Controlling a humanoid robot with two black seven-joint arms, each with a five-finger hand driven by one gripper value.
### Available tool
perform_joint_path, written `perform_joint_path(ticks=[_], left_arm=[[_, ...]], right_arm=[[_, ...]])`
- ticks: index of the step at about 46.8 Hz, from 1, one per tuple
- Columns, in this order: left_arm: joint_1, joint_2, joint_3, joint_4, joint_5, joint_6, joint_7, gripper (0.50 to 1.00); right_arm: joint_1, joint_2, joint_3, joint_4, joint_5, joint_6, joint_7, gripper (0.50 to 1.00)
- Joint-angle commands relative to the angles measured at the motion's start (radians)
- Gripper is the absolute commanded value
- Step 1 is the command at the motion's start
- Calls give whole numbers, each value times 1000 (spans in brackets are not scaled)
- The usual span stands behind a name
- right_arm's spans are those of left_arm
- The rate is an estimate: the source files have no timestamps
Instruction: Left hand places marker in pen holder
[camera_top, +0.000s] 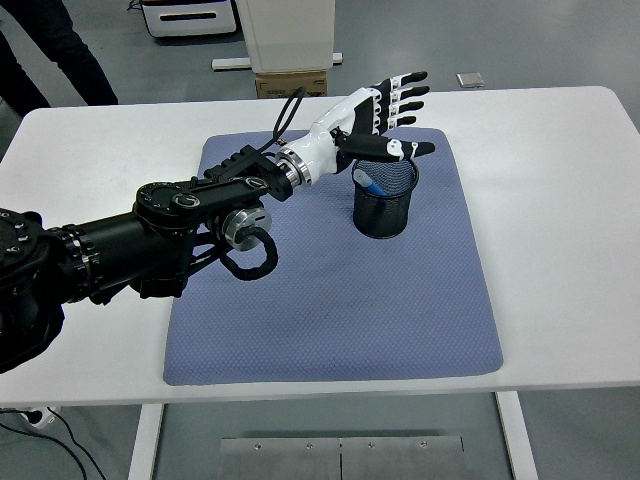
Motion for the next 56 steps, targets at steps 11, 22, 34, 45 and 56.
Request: perform_joint_path(ticks=[11,22,34,45,56], left_arm=[[3,57,-70,1,-6,-4,-34,1000],[26,149,-99,12,-2,-7,-33,1000],[110,222,-108,58,-3,-13,-39,1000],[253,290,-303,58,-3,-14,-50,1000],[365,366,-452,58,-9,-18,-50,1000]], right_arm=[[0,0,0,1,0,0,0,1000],[0,0,0,1,0,0,1,1000],[0,0,0,0,0,0,1,1000],[0,0,0,0,0,0,0,1000],[0,0,0,1,0,0,0,1000]])
